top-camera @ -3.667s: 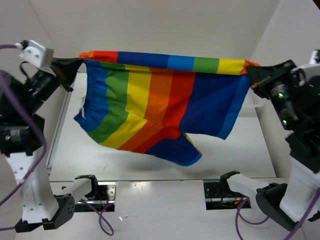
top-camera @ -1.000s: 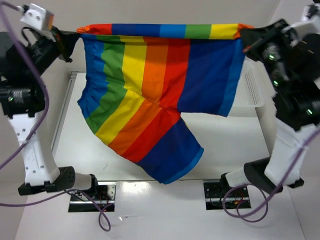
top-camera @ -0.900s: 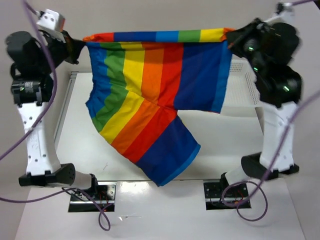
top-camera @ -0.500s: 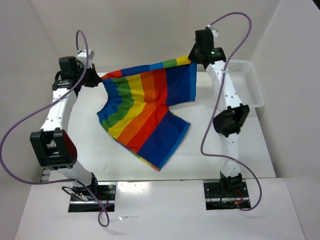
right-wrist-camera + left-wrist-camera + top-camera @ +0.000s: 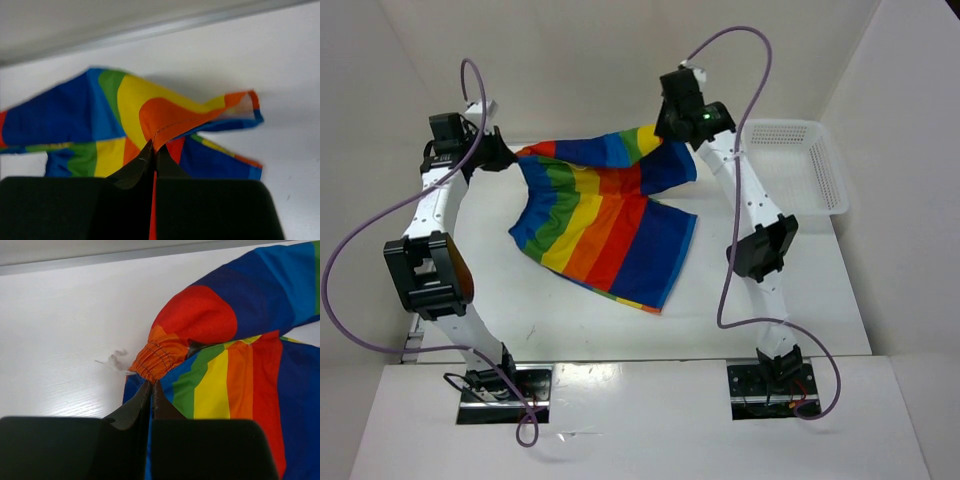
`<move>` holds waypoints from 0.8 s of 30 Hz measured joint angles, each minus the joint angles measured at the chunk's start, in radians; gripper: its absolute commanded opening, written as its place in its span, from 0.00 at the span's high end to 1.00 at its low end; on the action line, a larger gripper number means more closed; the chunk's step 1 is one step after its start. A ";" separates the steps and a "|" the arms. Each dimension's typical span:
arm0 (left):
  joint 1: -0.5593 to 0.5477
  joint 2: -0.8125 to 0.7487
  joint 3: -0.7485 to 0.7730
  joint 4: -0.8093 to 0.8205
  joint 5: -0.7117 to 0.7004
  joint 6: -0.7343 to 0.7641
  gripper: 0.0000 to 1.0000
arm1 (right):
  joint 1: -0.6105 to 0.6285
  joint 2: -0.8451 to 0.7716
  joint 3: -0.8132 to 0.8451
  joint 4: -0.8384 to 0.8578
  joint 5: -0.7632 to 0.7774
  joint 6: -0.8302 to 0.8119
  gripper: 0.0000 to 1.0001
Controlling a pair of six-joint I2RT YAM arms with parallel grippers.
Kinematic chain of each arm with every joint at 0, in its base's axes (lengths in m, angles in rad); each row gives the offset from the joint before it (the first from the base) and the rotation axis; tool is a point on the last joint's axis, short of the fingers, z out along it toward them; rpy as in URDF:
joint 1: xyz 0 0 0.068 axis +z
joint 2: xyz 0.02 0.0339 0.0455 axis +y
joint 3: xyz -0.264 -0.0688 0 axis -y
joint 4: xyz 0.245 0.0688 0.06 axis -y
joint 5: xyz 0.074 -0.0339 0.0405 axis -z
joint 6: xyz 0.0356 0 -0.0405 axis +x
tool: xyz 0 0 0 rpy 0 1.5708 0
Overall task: Fold and stack the shorts
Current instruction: Fold the shorts
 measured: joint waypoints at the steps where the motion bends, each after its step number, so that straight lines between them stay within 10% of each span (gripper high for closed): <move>1: 0.006 0.002 -0.004 0.000 0.011 0.000 1.00 | 0.026 -0.010 -0.026 -0.008 0.009 0.000 1.00; 15: 0.083 -0.124 -0.243 -0.051 0.087 0.000 1.00 | 0.159 -0.648 -1.057 0.081 -0.069 0.047 1.00; 24: 0.129 -0.195 -0.324 -0.047 0.097 0.000 1.00 | 0.182 -0.940 -1.402 0.233 -0.212 0.086 1.00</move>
